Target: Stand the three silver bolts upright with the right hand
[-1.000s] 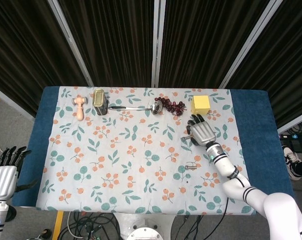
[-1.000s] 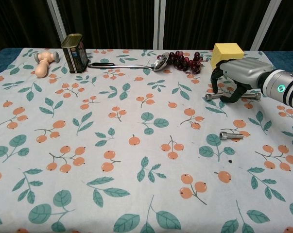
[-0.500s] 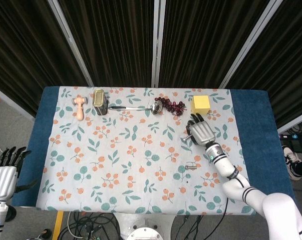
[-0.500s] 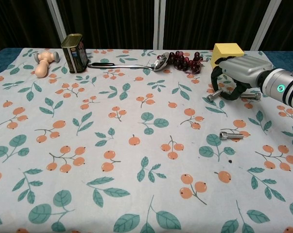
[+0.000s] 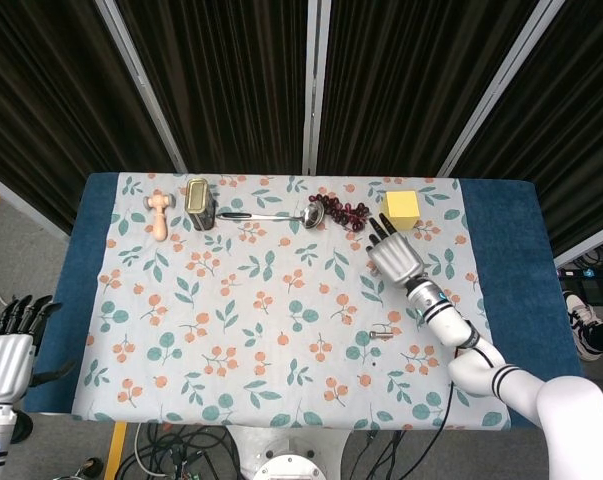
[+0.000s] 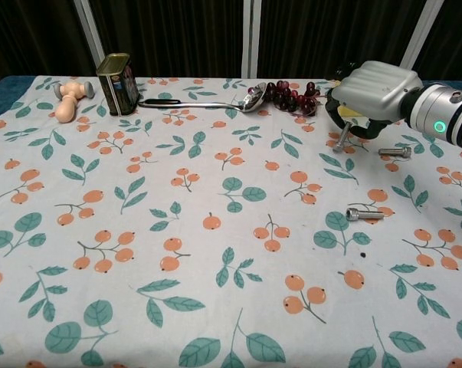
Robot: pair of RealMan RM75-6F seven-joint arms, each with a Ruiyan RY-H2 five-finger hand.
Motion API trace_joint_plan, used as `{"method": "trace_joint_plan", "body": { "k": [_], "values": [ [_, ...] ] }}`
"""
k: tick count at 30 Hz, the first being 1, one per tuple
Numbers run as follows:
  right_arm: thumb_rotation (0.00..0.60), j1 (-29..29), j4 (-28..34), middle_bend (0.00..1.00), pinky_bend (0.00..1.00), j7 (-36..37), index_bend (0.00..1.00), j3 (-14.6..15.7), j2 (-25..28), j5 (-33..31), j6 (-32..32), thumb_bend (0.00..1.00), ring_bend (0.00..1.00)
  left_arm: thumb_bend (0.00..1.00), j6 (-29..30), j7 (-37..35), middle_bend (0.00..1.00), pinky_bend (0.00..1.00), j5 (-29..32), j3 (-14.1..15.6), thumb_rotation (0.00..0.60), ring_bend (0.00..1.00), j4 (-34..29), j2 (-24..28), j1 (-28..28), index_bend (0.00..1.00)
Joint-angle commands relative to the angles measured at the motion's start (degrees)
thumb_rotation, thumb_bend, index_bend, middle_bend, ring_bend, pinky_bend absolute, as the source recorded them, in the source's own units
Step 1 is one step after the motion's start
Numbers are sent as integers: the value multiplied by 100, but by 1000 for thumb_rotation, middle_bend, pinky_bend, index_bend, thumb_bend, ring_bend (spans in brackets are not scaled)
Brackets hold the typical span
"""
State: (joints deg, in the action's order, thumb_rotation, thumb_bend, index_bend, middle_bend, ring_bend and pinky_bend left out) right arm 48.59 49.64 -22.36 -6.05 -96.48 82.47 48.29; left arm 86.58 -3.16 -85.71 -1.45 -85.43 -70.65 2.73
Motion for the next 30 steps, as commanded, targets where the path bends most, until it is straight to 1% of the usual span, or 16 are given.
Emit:
{"method": "trace_joint_plan", "body": {
  "k": [1,7,12,18,30],
  "values": [
    [600,100,132,308,0,-366,645,-18,22,-32,-25,392,4,0,-4,-24,114,0,15,6,600,6,25,-14,-13,175],
    [600,128,-27,307,0,-937,638,96,-86,56,54,391,4,0,-19,-50,114,0,7,2,600,6,68,-31,-4,175],
    [600,86,-174,302,0,-1267,597,139,-218,85,203,391,4,0,-50,-57,114,0,17,-2,600,6,86,-41,7,175],
    [600,55,-249,300,0,-1530,550,218,-301,148,282,394,4,0,-54,-51,114,0,10,-7,600,6,90,-47,14,175],
    [600,-36,-153,299,0,-1725,451,215,-311,123,412,396,0,0,-52,-35,114,0,-4,-8,600,7,81,-42,17,175]
  ]
}}
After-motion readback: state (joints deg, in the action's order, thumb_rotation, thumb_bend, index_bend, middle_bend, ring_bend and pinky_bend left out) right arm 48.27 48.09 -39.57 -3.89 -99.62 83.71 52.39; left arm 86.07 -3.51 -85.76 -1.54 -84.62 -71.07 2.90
